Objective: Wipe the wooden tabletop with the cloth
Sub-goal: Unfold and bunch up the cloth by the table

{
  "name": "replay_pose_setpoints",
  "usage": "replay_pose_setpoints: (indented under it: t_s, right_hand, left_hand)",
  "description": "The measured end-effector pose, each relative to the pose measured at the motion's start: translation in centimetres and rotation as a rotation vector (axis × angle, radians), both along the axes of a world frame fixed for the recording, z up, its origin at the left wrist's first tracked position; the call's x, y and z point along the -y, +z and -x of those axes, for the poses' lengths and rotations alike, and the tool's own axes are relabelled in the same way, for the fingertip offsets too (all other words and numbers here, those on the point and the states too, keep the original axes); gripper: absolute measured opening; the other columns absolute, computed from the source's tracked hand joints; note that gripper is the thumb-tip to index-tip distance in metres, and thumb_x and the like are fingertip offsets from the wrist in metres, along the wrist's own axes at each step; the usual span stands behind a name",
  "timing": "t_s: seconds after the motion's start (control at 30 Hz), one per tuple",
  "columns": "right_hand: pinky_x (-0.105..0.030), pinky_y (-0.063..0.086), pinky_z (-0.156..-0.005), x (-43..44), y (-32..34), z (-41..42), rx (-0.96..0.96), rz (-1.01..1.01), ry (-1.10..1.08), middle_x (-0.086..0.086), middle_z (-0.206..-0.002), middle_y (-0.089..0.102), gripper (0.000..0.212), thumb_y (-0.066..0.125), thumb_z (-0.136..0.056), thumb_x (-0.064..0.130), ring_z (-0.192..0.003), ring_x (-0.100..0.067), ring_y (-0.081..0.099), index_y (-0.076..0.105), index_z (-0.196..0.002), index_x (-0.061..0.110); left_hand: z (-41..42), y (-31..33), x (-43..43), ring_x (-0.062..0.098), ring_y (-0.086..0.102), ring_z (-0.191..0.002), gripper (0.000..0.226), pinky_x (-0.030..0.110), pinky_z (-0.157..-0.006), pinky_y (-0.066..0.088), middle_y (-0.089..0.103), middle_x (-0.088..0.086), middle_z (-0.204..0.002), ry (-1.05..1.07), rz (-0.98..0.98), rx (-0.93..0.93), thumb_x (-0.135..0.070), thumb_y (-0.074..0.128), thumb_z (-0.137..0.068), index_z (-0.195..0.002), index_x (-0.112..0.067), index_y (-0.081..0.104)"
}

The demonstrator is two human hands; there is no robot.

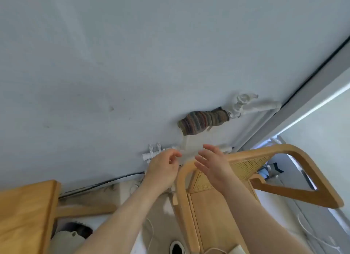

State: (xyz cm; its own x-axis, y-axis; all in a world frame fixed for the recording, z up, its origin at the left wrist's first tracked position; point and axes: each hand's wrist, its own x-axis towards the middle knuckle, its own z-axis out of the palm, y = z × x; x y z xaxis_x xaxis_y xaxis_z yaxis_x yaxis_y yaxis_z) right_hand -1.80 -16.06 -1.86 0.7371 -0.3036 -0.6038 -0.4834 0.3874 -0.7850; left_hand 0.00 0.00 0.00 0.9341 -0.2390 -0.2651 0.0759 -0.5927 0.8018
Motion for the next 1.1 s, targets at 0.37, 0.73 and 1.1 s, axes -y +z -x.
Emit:
replay_pose_setpoints:
  t_s: [0.37,0.73,1.1]
  right_hand:
    - [-0.043,0.048,-0.100,4.7,-9.9,-12.4,-0.075,-0.252,-0.156,-0.009,-0.128,0.050,0.061,0.058,-0.094,0.009,-0.113,-0.018,0.049,0.030,-0.146,0.023]
    - [-0.022,0.050,-0.059,5.3,-4.2,-8.4,0.130,-0.187,-0.123,-0.006,-0.072,0.068,0.009,0.066,-0.090,0.012,-0.060,-0.014,0.063,0.063,-0.082,0.008]
    - [-0.038,0.055,-0.087,2.7,7.7,-0.2,0.189,-0.158,0.323,-0.013,-0.101,0.071,0.046,0.053,-0.091,0.044,-0.096,-0.025,0.069,0.065,-0.112,0.005]
  left_hand:
    - [-9.0,-8.4,7.7,0.010,0.041,-0.129,0.047,0.028,-0.107,0.032,0.046,-0.010,-0.141,-0.049,-0.011,-0.213,-0.011,0.048,-0.094,-0.137,-0.029,0.046]
    - [-8.8,-4.4,9.2,0.010,0.057,-0.105,0.032,0.027,-0.092,0.046,0.065,-0.005,-0.115,-0.071,-0.105,0.199,-0.019,0.058,-0.091,-0.123,-0.021,0.061]
    - [-0.8,7.4,6.7,0.026,0.069,-0.091,0.029,0.037,-0.083,0.056,0.071,0.017,-0.098,0.341,0.767,-0.450,-0.021,0.047,-0.099,-0.103,0.000,0.066]
